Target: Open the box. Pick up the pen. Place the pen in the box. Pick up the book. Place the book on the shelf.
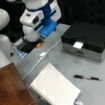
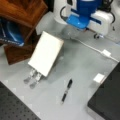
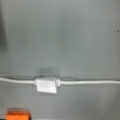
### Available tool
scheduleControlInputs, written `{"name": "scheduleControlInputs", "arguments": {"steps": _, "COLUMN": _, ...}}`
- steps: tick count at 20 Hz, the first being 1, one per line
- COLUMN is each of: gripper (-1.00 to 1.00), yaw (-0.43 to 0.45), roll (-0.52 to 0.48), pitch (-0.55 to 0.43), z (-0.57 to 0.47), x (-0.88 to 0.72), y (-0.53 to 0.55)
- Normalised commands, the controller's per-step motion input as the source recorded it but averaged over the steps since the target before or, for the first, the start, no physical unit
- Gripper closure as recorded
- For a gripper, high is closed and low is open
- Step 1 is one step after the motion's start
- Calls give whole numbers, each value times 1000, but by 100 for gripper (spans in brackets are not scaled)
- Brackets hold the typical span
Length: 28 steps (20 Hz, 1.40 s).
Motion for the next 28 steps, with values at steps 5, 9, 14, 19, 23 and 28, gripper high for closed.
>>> {"name": "scheduleControlInputs", "arguments": {"steps": 5, "gripper": -100, "yaw": -212, "roll": 106, "pitch": 244, "z": 97, "x": 576, "y": 446}}
{"name": "scheduleControlInputs", "arguments": {"steps": 9, "gripper": -100, "yaw": -234, "roll": 123, "pitch": 231, "z": 152, "x": 566, "y": 197}}
{"name": "scheduleControlInputs", "arguments": {"steps": 14, "gripper": -100, "yaw": -67, "roll": 189, "pitch": 255, "z": 175, "x": 406, "y": -12}}
{"name": "scheduleControlInputs", "arguments": {"steps": 19, "gripper": -100, "yaw": -88, "roll": 310, "pitch": 222, "z": 95, "x": 336, "y": -68}}
{"name": "scheduleControlInputs", "arguments": {"steps": 23, "gripper": -100, "yaw": -86, "roll": 316, "pitch": 78, "z": -48, "x": 290, "y": -12}}
{"name": "scheduleControlInputs", "arguments": {"steps": 28, "gripper": -100, "yaw": -23, "roll": 407, "pitch": -57, "z": -73, "x": 219, "y": 35}}
